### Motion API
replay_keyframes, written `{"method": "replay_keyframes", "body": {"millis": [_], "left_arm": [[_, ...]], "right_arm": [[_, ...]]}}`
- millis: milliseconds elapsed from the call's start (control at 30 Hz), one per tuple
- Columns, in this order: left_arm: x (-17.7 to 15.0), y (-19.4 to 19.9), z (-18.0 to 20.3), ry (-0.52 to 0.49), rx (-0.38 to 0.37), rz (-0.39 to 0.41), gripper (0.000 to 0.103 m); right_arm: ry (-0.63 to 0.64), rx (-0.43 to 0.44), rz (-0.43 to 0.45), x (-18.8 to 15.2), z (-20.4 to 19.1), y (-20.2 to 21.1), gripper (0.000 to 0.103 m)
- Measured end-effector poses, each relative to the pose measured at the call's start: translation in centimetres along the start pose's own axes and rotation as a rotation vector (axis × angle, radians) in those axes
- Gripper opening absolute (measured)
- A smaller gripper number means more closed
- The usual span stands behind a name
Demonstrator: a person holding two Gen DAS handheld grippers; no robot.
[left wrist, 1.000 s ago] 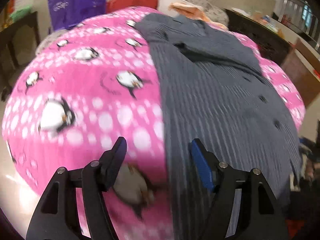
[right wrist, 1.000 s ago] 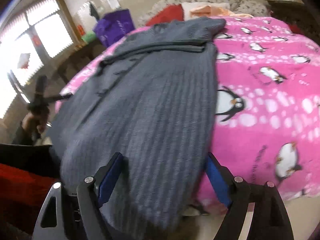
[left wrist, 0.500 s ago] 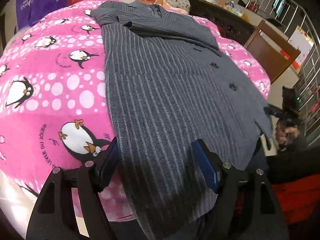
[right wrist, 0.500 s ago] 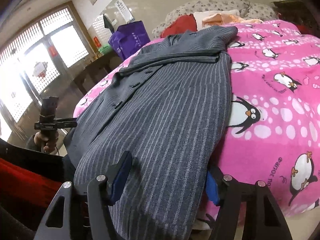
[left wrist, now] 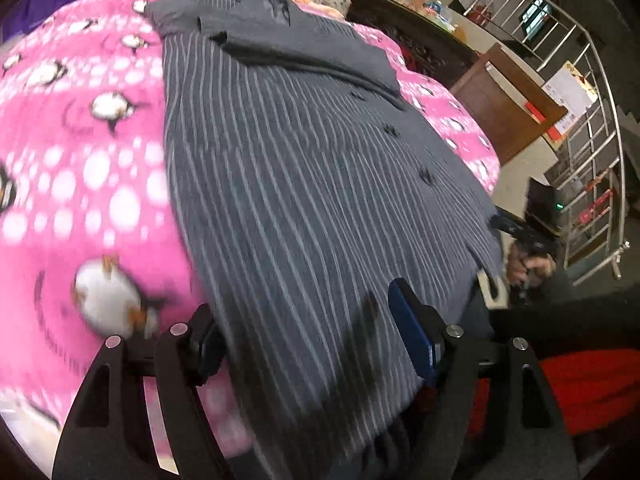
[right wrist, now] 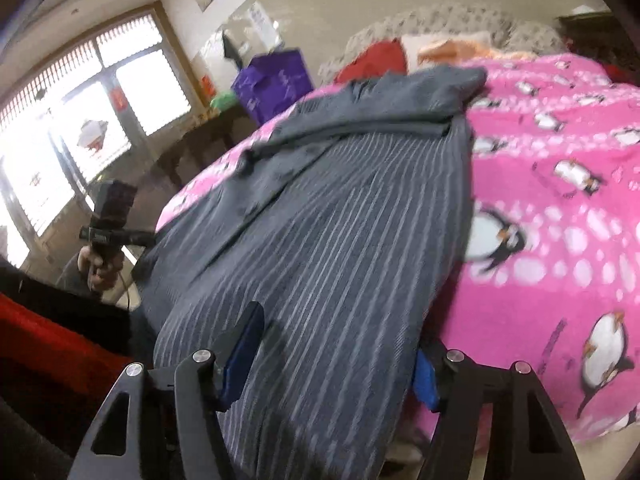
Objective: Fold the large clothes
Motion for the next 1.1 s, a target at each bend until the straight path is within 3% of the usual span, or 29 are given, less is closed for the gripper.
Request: {"method": "replay_keyframes", "body": {"millis": [67, 167, 233, 300, 367, 567, 867, 900, 967, 1100], "left_arm": [[0.8, -0.7, 0.2, -0.016, -0.002, 0.012, 0.073], [1.1, -0.1, 2.0, -0.068, -0.065, 0.054, 0.072], [0.8, 0.5, 1.9, -0.084, -0.042, 0.077, 0.058], [0.4, 0.6, 0.0, -0.018, -0.004, 0.085, 0.025], [0.0, -0.1, -1.2, 0.030, 0.006, 0.068, 0.016], [-0.3, -0.8, -0.5, -0.019, 0.019, 0.045, 0.017], [0.8, -0.9, -0.7, 0.011, -0.017, 0.069, 0.029], [0.9, -0.7, -0.6, -0.002, -0.016, 0.073, 0.025], [1.1, -0.1, -0.6, -0.009, -0.016, 0.089, 0.009], [2.9, 1.6, -0.9, 0.038, -0.067, 0.181, 0.008]], "right_arm": [[-0.022, 0.030, 0.042, 0.9, -0.3, 0.3, 0.064], [0.036, 0.080, 0.004, 0.3, -1.8, 0.8, 0.062], [0.069, 0.082, -0.031, -0.5, -1.8, 1.1, 0.057], [0.039, 0.093, -0.033, -0.3, -1.1, 1.3, 0.046], [0.005, 0.106, -0.011, 0.3, -0.7, 1.2, 0.041], [0.044, 0.088, -0.054, -0.6, -0.8, 1.0, 0.026], [0.030, 0.115, -0.022, 0.5, -0.6, -0.2, 0.025], [0.033, 0.133, -0.026, 0.5, -0.8, -0.1, 0.023], [0.038, 0.167, -0.027, 0.6, -1.2, 0.7, 0.014], [0.031, 0.239, 0.003, 2.0, -2.0, 2.3, 0.009]]}}
Point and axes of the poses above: each gripper's, at about its wrist camera, not at the fingertips, and y roughly against the way its jaws point, z to its right, x to its top, the point moved 9 cm from there along -y, roughly the way its jaws point, and after that the axes turned 15 degrees about -y, right-handed, at the moved point
